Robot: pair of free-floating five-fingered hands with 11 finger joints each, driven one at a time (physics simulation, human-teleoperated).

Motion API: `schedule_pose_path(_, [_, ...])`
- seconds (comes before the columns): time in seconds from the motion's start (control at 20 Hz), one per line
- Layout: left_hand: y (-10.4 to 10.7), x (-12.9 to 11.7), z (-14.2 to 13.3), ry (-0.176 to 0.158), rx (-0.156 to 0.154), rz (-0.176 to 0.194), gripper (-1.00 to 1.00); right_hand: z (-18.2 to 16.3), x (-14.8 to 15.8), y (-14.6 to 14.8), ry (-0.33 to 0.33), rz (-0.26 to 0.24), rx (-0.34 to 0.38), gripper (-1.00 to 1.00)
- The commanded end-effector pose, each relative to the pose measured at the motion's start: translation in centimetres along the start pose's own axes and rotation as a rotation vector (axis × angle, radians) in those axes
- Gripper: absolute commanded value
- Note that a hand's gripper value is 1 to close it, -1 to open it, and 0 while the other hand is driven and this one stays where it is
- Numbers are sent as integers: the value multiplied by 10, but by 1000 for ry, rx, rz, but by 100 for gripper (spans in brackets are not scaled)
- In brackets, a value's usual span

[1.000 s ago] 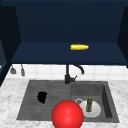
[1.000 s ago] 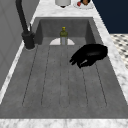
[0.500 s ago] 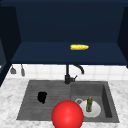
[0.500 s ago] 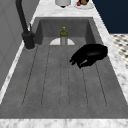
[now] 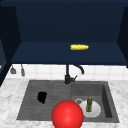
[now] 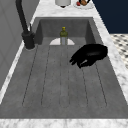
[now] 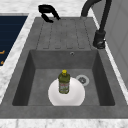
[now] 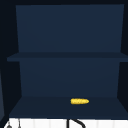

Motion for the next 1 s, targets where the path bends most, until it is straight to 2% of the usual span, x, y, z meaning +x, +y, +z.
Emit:
schedule_pose_path(0.0, [0, 0, 0, 0, 0, 0, 0, 16, -2, -11, 15, -32, -6, -100])
schedule_pose_path(0.2, [0, 0, 0, 0, 0, 0, 0, 27, 2, -34, 1, -35, 12, -100])
schedule_pose_path(0.35, [0, 0, 0, 0, 0, 0, 0, 32, 13, -47, 20, -21, 29, -100])
schedule_pose_path(0.55, [0, 0, 0, 0, 0, 0, 0, 23, 35, -59, 62, 9, 46, -100])
schedule_pose_path(0.95, [0, 0, 0, 0, 0, 0, 0, 11, 87, -85, 80, 34, 80, -100])
